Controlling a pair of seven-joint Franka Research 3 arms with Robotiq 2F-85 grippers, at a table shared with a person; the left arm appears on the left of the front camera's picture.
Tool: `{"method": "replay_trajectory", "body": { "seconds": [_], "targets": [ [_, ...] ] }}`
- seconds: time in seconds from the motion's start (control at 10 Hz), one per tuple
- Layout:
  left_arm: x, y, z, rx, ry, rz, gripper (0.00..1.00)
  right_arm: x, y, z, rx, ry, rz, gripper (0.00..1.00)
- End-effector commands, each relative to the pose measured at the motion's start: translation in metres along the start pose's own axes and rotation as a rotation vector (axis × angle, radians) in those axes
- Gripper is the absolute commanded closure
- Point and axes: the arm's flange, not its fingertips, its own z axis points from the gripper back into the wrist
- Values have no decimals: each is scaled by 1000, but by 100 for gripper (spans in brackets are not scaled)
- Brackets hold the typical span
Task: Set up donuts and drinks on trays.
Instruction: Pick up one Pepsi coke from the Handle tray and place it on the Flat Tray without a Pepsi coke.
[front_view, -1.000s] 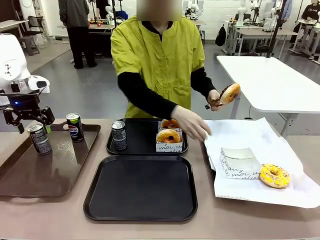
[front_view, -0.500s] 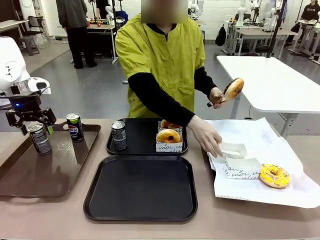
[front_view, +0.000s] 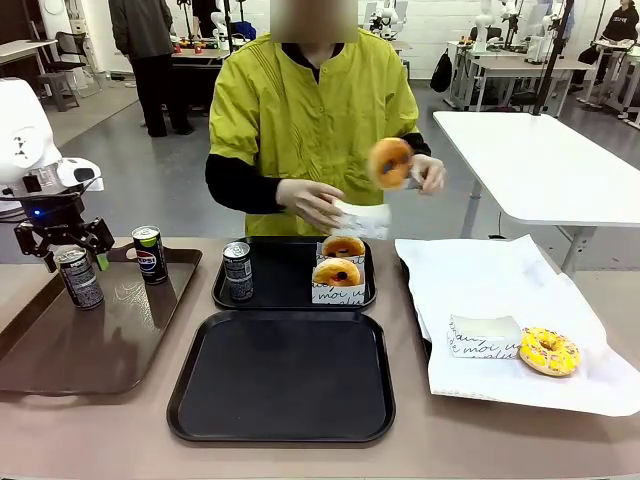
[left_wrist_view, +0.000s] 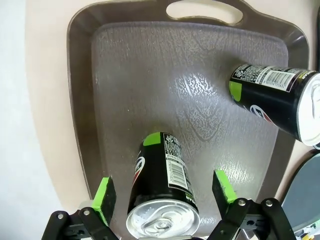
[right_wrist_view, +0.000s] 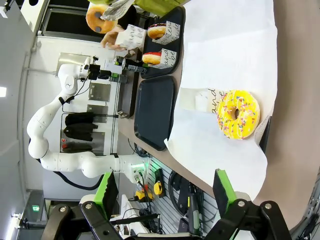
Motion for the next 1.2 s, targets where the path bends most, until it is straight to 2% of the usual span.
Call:
{"method": "replay_trajectory", "body": {
  "seconds": [0.0,0.1,0.2,0.3,0.5,0.6,0.8,1.1],
  "targets": [
    [4,7,-3,-27,-32,-17,6,0,1,-2,18,-15,5,0],
    [3,8,-3,-26,-43,-14,54,0,1,-2,18,-15,5,0],
    [3,7,-3,-28,-36,-19,61,0,1,-2,18,-15,5,0],
    [4,7,-1,-24,-29,-26,100,0,1,-2,18,-15,5,0],
    [1,8,2,-20,-21,-17,100,0,1,-2,18,-15,5,0],
    [0,8,3,-16,-17,-12,81,0,1,-2,18,-15,5,0],
    [3,8,6,-6,-14,-13,100,0,1,-2,18,-15,5,0],
    [1,9,7,-12,-5,-7,100,0,1,-2,18,-15,5,0]
  ]
}}
